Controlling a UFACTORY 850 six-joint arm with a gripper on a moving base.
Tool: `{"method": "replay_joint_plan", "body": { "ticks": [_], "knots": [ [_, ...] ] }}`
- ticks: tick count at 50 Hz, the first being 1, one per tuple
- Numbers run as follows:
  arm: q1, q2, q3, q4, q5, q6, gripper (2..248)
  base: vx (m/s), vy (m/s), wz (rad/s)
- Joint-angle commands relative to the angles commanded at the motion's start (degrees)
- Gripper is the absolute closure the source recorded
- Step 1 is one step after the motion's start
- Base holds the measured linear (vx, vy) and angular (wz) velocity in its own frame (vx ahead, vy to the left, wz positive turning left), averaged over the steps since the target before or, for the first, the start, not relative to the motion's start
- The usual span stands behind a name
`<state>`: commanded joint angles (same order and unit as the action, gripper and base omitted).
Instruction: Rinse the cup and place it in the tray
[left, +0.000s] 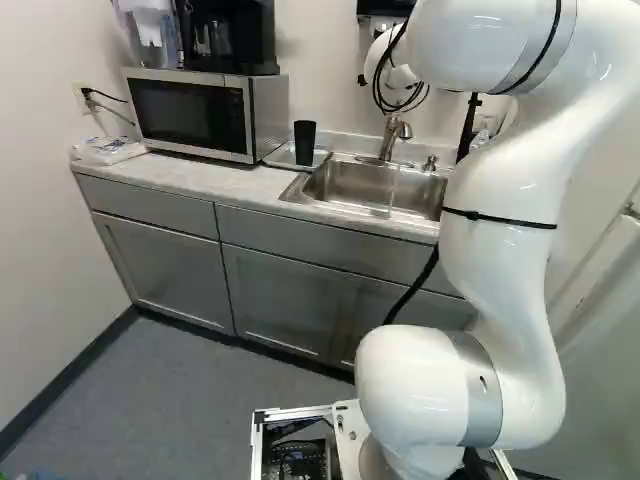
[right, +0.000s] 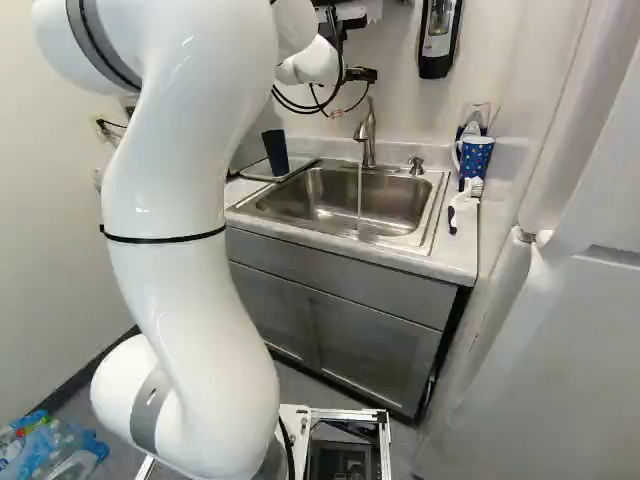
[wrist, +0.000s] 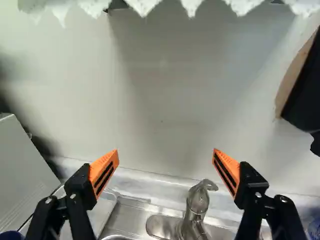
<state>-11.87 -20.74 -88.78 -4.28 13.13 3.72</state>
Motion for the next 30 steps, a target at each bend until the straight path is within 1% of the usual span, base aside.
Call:
{"method": "replay_joint_plan", "body": {
  "ticks": [18, 30],
  "knots": [
    [0.15, -1.64, -1.93, 0.00, -0.85, 0.00, 3, 0.000, 0.000, 0.000],
    [0.18, -1.97, -2.32, 0.00, -1.93, 0.00, 3, 0.000, 0.000, 0.000]
  ]
}}
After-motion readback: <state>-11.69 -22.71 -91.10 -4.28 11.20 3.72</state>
